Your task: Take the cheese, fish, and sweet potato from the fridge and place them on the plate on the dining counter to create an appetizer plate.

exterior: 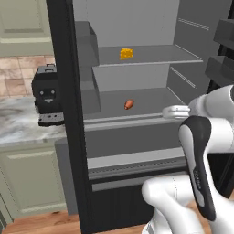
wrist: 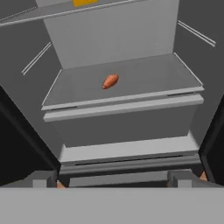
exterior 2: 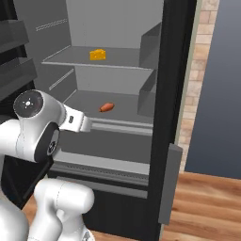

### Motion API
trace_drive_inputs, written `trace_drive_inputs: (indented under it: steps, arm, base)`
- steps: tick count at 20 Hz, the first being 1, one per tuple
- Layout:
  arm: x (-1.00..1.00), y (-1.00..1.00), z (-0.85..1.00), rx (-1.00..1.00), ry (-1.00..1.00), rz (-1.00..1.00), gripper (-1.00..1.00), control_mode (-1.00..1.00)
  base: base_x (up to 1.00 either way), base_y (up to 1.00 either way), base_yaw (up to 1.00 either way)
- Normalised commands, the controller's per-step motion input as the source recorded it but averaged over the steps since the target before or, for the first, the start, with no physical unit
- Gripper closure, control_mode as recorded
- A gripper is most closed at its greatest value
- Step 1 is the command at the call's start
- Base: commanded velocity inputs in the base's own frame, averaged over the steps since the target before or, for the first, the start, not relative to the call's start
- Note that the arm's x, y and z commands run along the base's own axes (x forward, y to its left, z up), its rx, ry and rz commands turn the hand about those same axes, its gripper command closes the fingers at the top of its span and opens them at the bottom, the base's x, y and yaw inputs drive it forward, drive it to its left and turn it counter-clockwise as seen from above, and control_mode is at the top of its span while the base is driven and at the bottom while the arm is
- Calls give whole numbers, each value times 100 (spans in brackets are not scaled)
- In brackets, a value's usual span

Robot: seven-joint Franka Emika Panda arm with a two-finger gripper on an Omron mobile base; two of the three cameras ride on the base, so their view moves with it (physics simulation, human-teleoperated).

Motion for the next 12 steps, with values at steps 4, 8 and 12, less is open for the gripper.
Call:
trace_drive_inputs:
  steps: [4, 8, 12]
  arm:
    - [66, 23, -33, 0, 0, 1, -100, -100]
    - [60, 37, -54, 0, 0, 0, -100, -100]
    - [79, 6, -29, 0, 0, 0, -100, -100]
  base:
    - [0, 0, 0]
    - [0, 0, 0]
    - [0, 0, 0]
